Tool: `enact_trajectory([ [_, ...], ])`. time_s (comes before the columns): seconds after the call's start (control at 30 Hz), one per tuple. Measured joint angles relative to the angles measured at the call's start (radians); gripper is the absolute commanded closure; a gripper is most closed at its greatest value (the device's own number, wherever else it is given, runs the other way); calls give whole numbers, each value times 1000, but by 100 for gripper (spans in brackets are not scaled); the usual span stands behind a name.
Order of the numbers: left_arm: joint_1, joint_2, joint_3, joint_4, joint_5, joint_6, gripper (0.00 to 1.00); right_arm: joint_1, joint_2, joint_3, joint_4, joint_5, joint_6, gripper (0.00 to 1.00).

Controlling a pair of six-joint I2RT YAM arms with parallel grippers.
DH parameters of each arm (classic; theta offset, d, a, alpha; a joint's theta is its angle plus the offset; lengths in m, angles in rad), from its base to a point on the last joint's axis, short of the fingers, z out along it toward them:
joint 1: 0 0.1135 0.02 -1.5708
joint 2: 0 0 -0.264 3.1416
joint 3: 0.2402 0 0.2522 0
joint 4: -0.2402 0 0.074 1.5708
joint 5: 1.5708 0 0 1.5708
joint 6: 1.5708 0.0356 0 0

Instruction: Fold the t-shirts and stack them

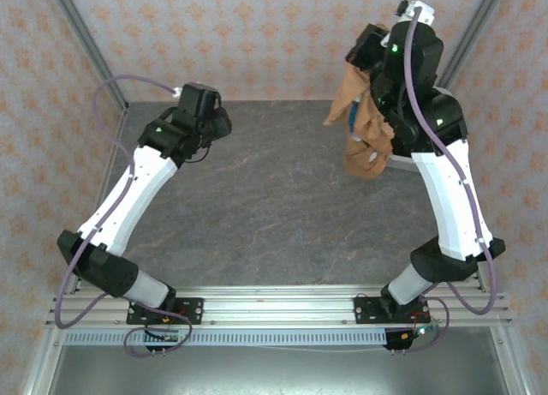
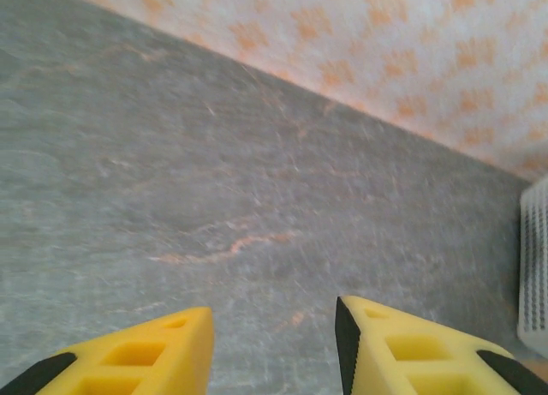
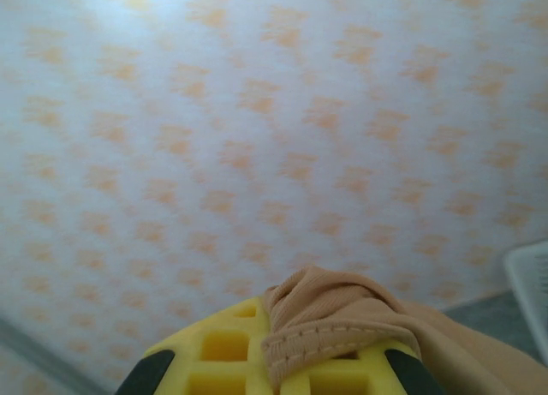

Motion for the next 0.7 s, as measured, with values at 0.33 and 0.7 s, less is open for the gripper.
enact_trajectory([
  [0.33, 67, -190, -119, -63, -100, -31, 49, 247, 253, -86, 5, -194, 137, 53],
  [0.7, 56, -243, -369, -101, 81, -32, 22, 214, 530, -289, -172, -519, 251, 39],
])
